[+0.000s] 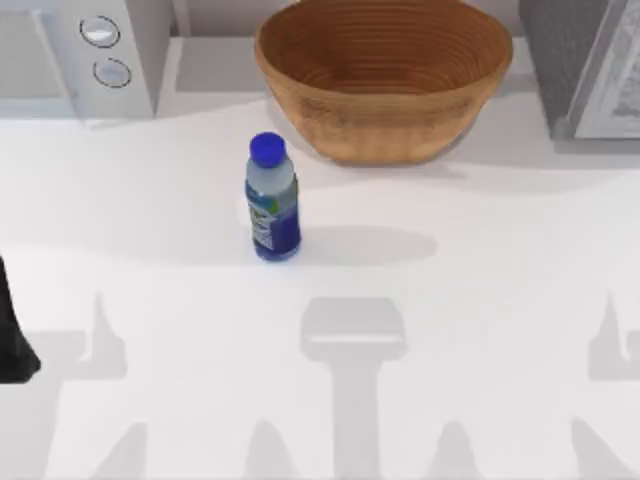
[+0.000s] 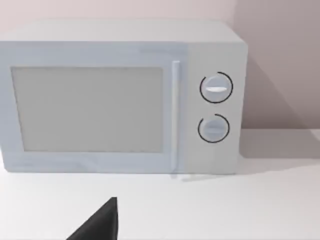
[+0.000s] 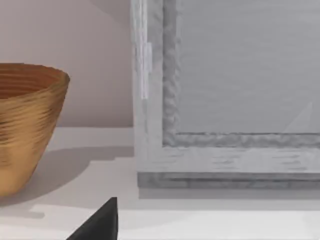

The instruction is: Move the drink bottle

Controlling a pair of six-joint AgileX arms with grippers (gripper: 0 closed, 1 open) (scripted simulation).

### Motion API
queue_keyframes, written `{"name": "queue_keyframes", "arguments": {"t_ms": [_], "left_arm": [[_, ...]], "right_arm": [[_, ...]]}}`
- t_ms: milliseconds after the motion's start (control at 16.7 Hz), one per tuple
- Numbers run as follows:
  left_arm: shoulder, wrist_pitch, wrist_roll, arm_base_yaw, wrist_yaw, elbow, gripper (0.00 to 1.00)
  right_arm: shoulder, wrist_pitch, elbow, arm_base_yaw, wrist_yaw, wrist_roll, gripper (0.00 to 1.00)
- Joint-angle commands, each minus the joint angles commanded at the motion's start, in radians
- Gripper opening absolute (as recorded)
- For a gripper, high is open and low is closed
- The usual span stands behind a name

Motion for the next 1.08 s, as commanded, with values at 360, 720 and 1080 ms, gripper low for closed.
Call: {"name": "queue_keyframes", "arguments": {"t_ms": [360,720,1080], "left_arm": [[0.0,0.0,0.0,0.0,0.0,0.0,1.0],[0.0,0.0,0.0,0.0,0.0,0.0,1.0],[0.0,0.0,0.0,0.0,0.0,0.0,1.0]], "right_arm": [[0.027,0.029,0.015,-0.068,-0.014,0.021,1.0],[0.18,0.156,0.072,-0.44,-0.053,0.1,1.0],[0.458,0.345,0.144,-1.096,-0.07,0.184,1.0]]}}
